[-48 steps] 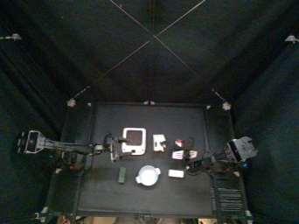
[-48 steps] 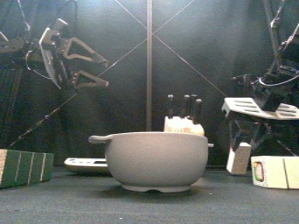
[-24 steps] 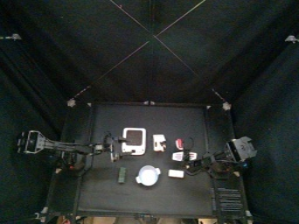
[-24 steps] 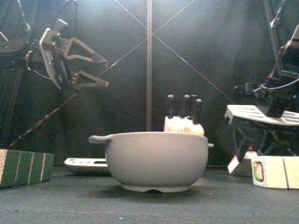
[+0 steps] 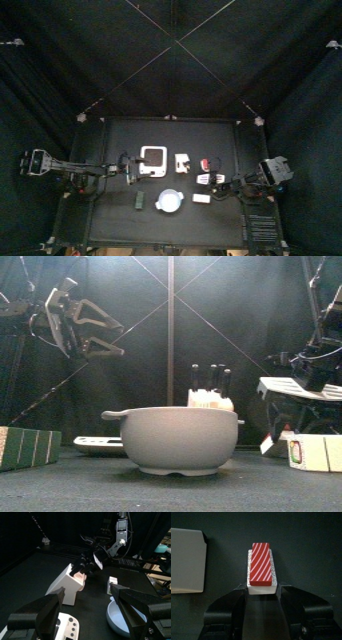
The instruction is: Put salmon sushi right of knife holder
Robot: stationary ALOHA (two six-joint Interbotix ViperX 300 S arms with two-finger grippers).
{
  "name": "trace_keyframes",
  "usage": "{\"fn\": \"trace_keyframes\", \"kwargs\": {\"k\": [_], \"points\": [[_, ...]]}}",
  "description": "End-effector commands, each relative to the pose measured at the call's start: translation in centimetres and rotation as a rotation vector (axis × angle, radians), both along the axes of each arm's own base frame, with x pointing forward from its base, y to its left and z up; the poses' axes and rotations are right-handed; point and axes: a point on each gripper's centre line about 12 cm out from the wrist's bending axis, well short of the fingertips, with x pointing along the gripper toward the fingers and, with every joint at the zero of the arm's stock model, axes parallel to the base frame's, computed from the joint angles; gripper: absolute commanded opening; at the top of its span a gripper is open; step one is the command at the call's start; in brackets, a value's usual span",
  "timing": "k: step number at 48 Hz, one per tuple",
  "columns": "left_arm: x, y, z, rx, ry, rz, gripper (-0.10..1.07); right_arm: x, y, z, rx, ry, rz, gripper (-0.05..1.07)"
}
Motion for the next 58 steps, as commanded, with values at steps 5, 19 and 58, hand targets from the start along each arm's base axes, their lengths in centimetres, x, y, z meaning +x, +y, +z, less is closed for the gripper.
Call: {"fn": "trace_keyframes", "kwargs": {"k": [5, 19, 58], "points": [[0.22, 0.07, 0.55, 0.004, -0.02, 0.002, 1.04, 0.38, 0.01, 0.49, 0.001, -0.022, -0.002, 0.8], [0.22, 0.07, 0.55, 0.004, -0.02, 0.002, 1.04, 0.45, 0.08, 0.43, 0.001, -0.021, -0.001, 0.9], [0.19, 0.06, 0.5, 0.003, -0.018, 0.002, 1.04, 1.09, 0.38, 0.09, 0.039, -0.034, 0.022, 0.98]]}}
